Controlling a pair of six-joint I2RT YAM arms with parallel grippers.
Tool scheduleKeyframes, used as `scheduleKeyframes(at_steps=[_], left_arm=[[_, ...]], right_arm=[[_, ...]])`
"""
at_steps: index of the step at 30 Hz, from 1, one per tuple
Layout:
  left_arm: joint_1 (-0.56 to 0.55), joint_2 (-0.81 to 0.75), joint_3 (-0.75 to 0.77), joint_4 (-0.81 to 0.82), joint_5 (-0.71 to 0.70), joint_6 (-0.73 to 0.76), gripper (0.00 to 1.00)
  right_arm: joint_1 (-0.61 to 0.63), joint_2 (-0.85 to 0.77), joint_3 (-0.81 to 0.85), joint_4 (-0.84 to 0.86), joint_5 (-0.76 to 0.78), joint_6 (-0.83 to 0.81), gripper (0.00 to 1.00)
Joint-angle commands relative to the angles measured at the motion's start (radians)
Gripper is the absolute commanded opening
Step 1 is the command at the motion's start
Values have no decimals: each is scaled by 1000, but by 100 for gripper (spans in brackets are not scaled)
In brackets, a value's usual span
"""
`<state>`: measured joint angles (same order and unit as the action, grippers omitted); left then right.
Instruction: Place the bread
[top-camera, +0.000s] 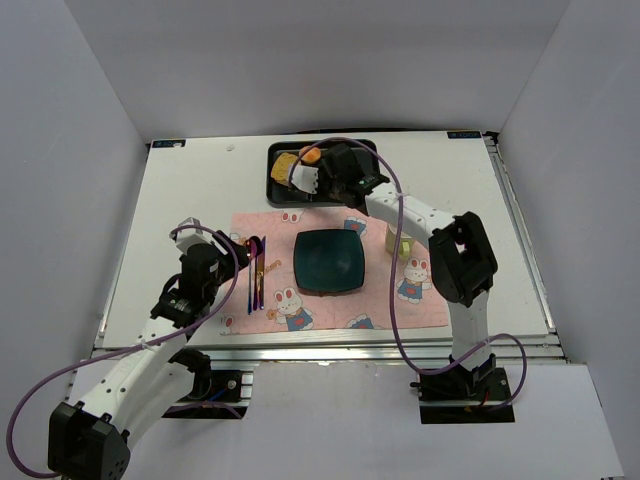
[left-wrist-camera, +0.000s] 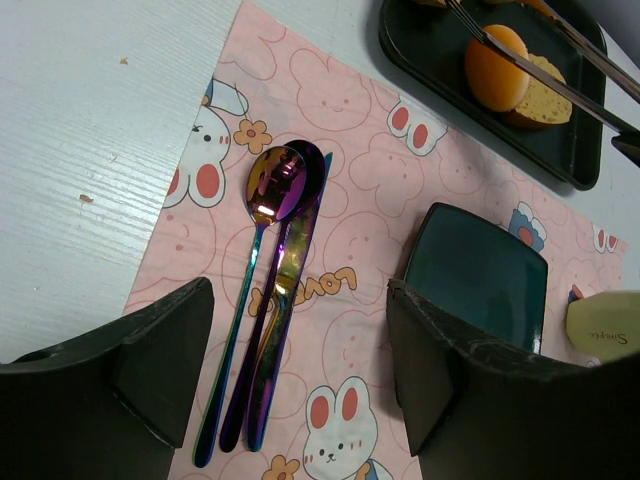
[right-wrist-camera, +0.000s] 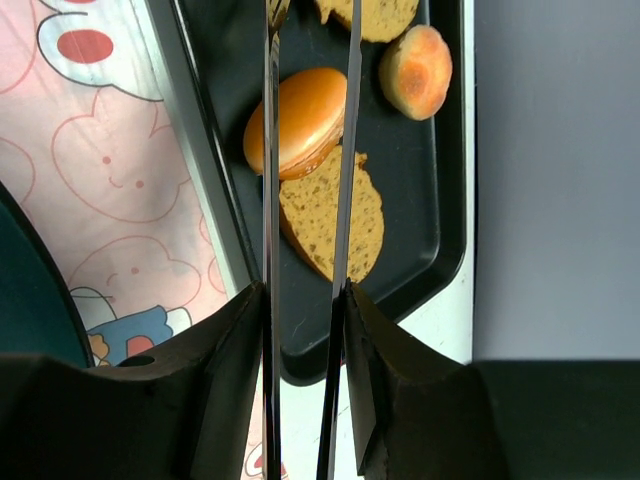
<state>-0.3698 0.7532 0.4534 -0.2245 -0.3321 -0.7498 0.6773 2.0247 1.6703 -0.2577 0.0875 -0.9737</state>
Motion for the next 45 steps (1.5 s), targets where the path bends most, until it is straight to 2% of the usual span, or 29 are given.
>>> scheduleKeyframes(at_steps=[1, 19, 23, 27, 30, 34, 37, 40, 45], left_arm=[[0, -14, -1, 16, -12, -5, 79], [0, -8, 14, 5, -18, 0, 80], [0, -8, 21, 4, -18, 1, 80], [0, -8, 21, 4, -16, 1, 80], [0, -14, 21, 1, -16, 0, 80], [0, -25, 27, -6, -21, -2, 80], [0, -25, 22, 7, -19, -5, 80], [0, -9, 25, 22, -12, -6, 80], [0, 1, 34, 37, -5, -2, 79]], right_arm=[[11, 12, 48, 57, 12, -20, 42], [19, 104, 100, 92, 55, -34, 41], [21, 111, 98, 95, 60, -39, 35], [19, 97, 86, 90, 58, -31, 19], [19, 51, 59, 100, 35, 6, 8], [8, -96, 46, 23, -72, 154, 5], [4, -228, -33, -18, -171, 237, 4], [-7, -372, -157, -81, -274, 274, 4], [-21, -611, -479, -178, -374, 260, 3]])
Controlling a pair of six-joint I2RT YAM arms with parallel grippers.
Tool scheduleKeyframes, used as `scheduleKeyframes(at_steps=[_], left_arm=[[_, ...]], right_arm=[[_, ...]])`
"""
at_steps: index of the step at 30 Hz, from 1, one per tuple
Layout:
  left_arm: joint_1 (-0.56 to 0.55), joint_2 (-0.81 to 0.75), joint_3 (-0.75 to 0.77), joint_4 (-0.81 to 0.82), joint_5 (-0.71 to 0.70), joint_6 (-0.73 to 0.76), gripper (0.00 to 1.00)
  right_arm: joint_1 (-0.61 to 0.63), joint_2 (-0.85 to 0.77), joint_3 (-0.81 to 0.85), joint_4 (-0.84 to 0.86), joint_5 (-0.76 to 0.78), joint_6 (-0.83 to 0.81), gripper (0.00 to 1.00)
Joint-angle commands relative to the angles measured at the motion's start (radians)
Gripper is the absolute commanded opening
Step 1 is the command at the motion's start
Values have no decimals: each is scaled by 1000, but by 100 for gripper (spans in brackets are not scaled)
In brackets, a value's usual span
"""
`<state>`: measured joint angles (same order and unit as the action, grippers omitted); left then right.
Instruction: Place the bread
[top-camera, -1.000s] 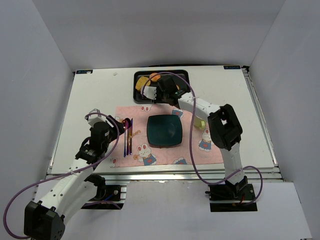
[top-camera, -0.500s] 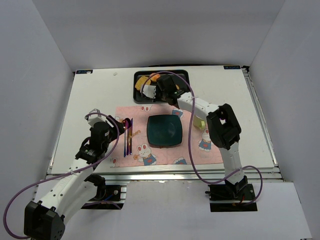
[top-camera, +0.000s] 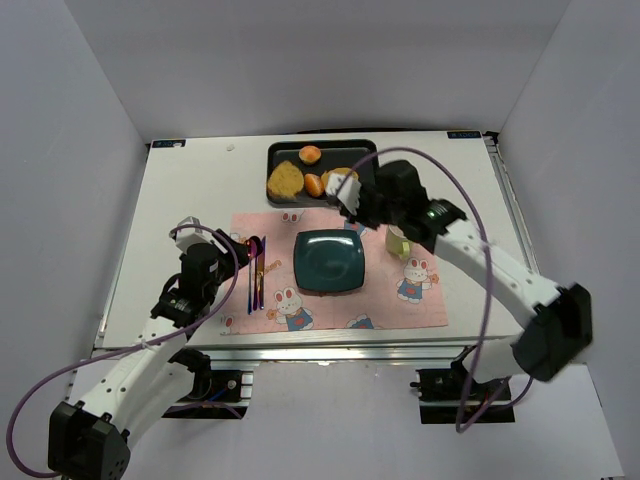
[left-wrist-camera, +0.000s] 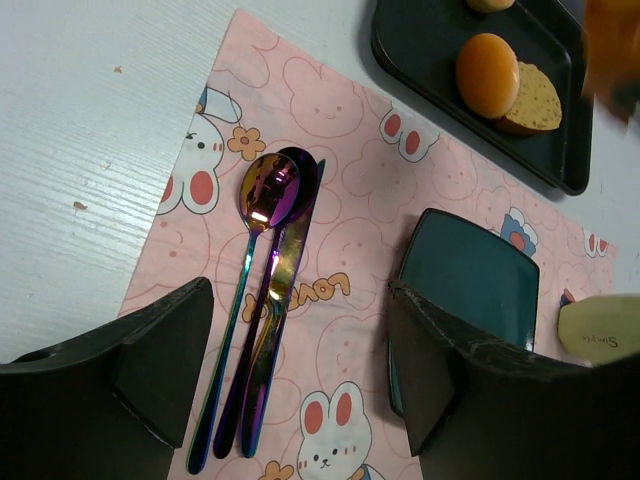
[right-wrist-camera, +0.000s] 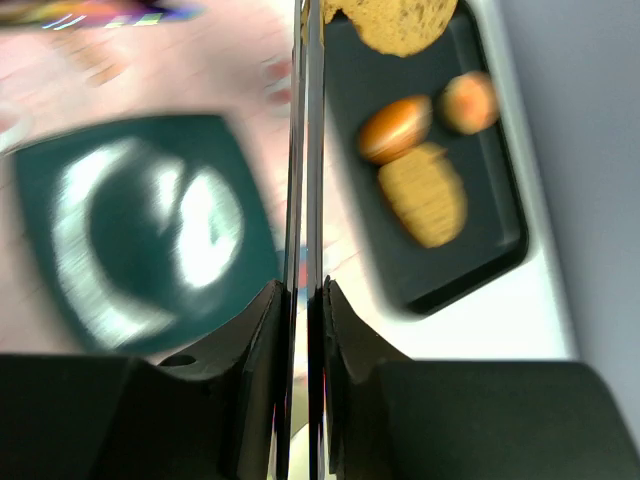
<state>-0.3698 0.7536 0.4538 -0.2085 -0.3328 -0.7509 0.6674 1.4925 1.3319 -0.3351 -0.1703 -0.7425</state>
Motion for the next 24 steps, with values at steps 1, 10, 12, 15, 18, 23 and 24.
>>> scheduleKeyframes(at_steps=[1, 10, 12, 15, 18, 23, 24], left_arm=[[0, 3, 33, 24, -3, -1, 80], [0, 27, 34, 49, 18, -4, 79], [0, 30, 37, 52, 20, -5, 80], [0, 26, 37, 49, 21, -8, 80], [0, 20, 36, 49, 21, -11, 79], [0, 24, 37, 58, 26, -13, 79], [0, 26, 37, 60, 29, -13, 79]], right_arm=[[-12, -159, -186, -138, -139, 26, 3], [-37, -431, -526, -171, -91, -11, 4], [-38, -440, -543, -179, -89, -11, 9], [-40, -454, -566, -191, -90, -12, 28], [-43, -468, -559, -208, -103, -20, 39], [-43, -498, -517, -231, -143, -11, 40], [-42, -511, -501, -232, -149, -5, 40]])
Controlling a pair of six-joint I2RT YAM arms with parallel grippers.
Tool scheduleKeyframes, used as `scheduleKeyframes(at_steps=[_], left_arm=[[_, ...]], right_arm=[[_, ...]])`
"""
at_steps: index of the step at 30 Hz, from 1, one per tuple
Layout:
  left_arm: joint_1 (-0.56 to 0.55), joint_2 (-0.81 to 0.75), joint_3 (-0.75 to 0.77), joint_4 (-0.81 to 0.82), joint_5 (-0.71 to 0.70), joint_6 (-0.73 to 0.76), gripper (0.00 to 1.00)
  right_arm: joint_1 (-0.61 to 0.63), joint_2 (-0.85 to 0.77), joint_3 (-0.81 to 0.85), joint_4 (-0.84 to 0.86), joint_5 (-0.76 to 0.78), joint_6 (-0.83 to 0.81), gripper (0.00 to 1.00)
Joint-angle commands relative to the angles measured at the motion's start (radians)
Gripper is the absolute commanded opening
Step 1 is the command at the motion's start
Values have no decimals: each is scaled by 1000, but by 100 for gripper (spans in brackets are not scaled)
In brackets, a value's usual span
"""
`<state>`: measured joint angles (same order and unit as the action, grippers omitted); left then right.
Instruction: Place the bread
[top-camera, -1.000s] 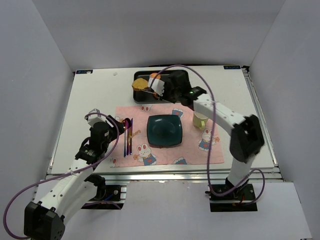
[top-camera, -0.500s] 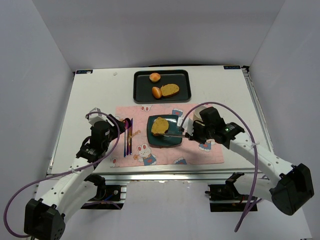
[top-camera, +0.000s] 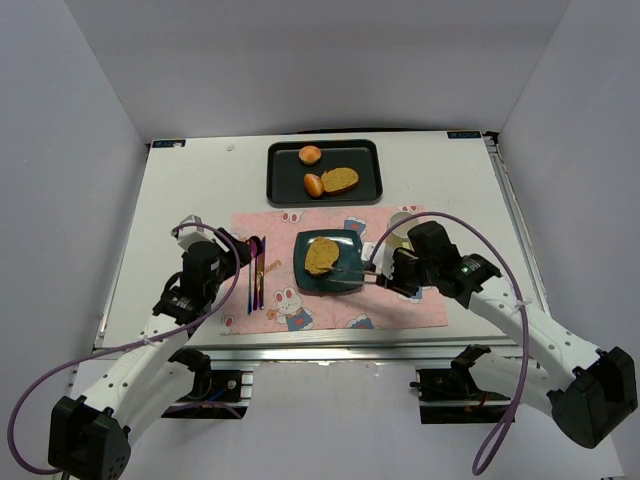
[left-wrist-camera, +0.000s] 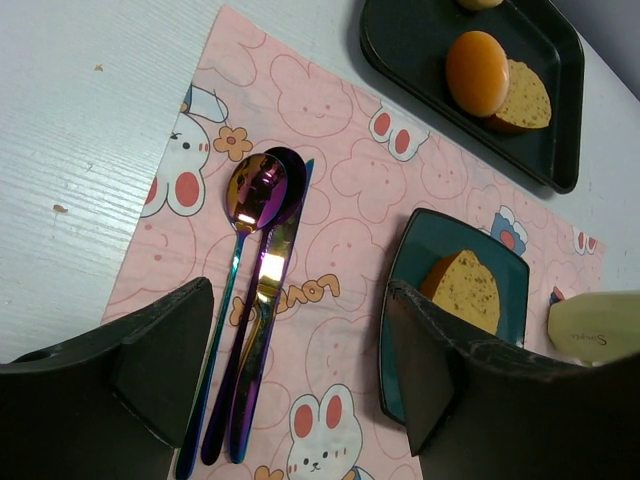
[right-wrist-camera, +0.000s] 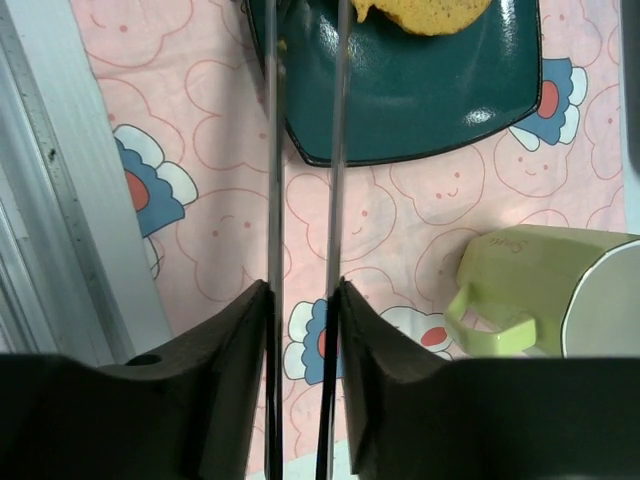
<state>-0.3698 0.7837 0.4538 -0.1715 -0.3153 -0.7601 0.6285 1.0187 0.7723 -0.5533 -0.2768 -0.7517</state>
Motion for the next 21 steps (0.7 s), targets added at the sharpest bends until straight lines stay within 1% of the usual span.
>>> scheduleKeyframes(at_steps=[1, 3, 4, 5, 6, 8, 9, 10, 11, 12, 13, 14, 15, 16, 17, 19, 20, 21], left_arm=[[0, -3, 39, 23, 13, -4, 80], [0, 0, 40, 30, 16, -4, 79], [0, 2, 40, 33, 19, -4, 79], [0, 8, 39, 43, 25, -2, 79], [0, 11, 39, 50, 41, 1, 79], [0, 29, 37, 73, 62, 4, 72], [0, 35, 37, 82, 74, 10, 66], [0, 43, 37, 92, 100, 13, 57], [0, 49, 40, 108, 111, 16, 36], [0, 64, 43, 115, 120, 27, 25], [0, 74, 46, 118, 142, 31, 17], [0, 81, 51, 130, 154, 36, 10], [0, 97, 55, 136, 163, 44, 10], [0, 104, 57, 144, 188, 47, 10], [0, 112, 59, 154, 199, 51, 10], [0, 138, 66, 162, 217, 62, 19], [0, 144, 68, 165, 235, 70, 25], [0, 153, 71, 164, 248, 70, 41]], right_arm=[[-4, -42, 70, -13, -44, 11, 37], [-9, -57, 108, -11, -48, 38, 32], [-10, -61, 123, 1, -48, 52, 26], [-22, -65, 137, 12, -50, 69, 22], [-30, -68, 163, 16, -58, 96, 21], [-61, -63, 186, 30, -61, 124, 16], [-79, -59, 196, 39, -64, 165, 14], [-102, -52, 212, 50, -64, 192, 7], [-177, -45, 223, 84, -64, 225, 0], [-231, -22, 232, 101, -64, 320, 0], [-286, -6, 257, 118, -70, 366, 0], [-414, 13, 269, 134, -87, 402, 0], [-479, 58, 280, 139, -110, 435, 0], [-594, 79, 292, 148, -114, 504, 0], [-645, 104, 294, 157, -116, 532, 0], [-741, 174, 274, 174, -66, 575, 0], [-754, 217, 253, 193, -30, 580, 0], [-766, 237, 228, 237, 28, 581, 0]])
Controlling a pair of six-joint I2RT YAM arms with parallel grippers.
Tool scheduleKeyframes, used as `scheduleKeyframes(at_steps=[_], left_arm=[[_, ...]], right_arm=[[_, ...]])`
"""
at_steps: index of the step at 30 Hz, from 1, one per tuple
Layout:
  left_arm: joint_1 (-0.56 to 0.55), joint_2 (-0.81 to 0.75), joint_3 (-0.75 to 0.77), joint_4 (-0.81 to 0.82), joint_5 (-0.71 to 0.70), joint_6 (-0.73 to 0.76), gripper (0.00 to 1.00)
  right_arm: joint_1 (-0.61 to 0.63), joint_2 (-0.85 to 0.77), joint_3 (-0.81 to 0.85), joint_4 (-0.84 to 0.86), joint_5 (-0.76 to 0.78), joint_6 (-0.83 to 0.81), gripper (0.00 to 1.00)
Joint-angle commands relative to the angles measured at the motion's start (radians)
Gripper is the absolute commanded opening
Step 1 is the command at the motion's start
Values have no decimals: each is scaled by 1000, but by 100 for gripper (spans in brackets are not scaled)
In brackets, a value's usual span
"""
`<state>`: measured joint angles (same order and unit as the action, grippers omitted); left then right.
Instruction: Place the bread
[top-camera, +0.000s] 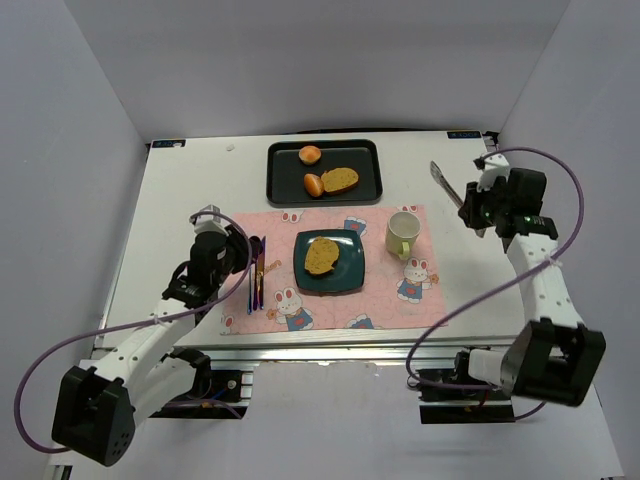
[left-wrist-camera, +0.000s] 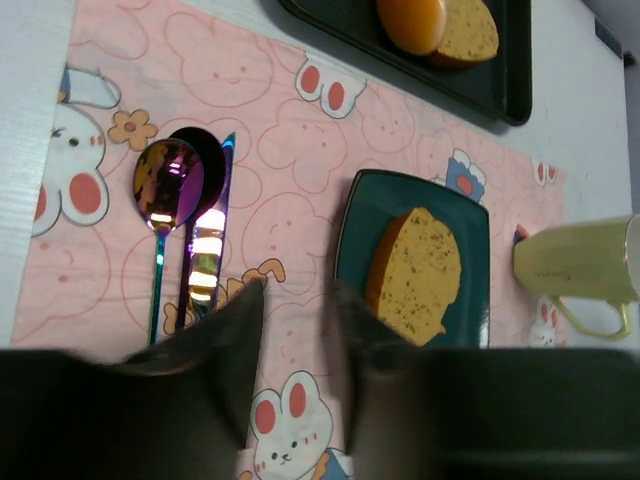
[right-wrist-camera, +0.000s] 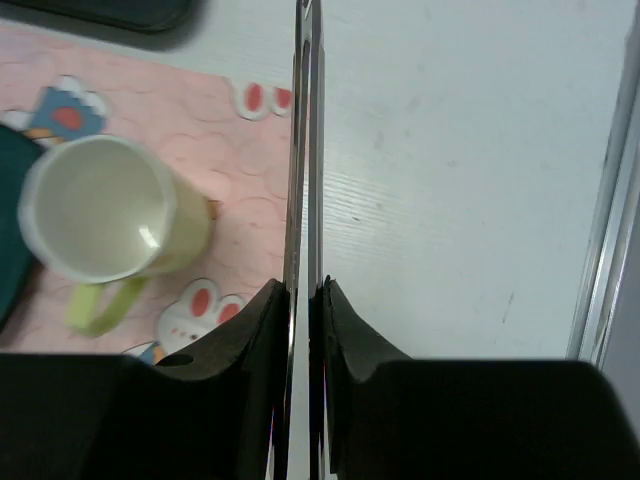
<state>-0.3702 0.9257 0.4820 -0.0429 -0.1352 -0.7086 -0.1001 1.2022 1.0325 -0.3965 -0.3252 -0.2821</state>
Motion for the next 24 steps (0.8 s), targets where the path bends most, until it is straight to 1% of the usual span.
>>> scheduleKeyframes(at_steps=[1, 3, 5, 6, 7, 9, 10, 11, 12, 14, 16, 18, 21, 23, 24], left_arm=[[1, 30, 44, 61, 81, 21, 49], [-1, 50, 47, 81, 118, 26, 62], [-1, 82, 55, 87, 134, 31, 66], [-4, 90, 58, 89, 167, 37, 67], [-6, 107, 64, 89, 172, 38, 68], [-15, 122, 70, 89, 184, 47, 68], [-21, 130, 78, 89, 187, 50, 68], [-33, 146, 82, 89, 189, 55, 68], [-39, 156, 87, 89, 192, 60, 68], [-58, 188, 108, 81, 189, 72, 69], [-84, 206, 119, 78, 183, 80, 68], [-105, 240, 139, 77, 181, 92, 68], [-139, 300, 182, 64, 180, 123, 68], [-171, 344, 219, 40, 180, 168, 68], [-180, 370, 262, 9, 180, 187, 68]], right_arm=[[-50, 75, -57, 102, 96, 112, 0], [-81, 132, -132, 160, 120, 121, 0], [-90, 170, -201, 250, 126, 121, 0], [-90, 183, -222, 280, 139, 121, 0], [-92, 197, -238, 322, 143, 120, 1], [-95, 249, -262, 335, 147, 110, 11], [-102, 263, -267, 337, 144, 109, 24], [-104, 287, -272, 334, 143, 104, 32], [-108, 298, -273, 328, 143, 94, 50], [-108, 319, -256, 279, 156, 77, 61], [-112, 326, -218, 236, 156, 35, 71], [-115, 297, -206, 210, 169, 17, 88], [-119, 231, -175, 206, 173, -6, 89], [-118, 183, -143, 199, 152, -23, 89], [-118, 166, -132, 202, 115, -25, 90]])
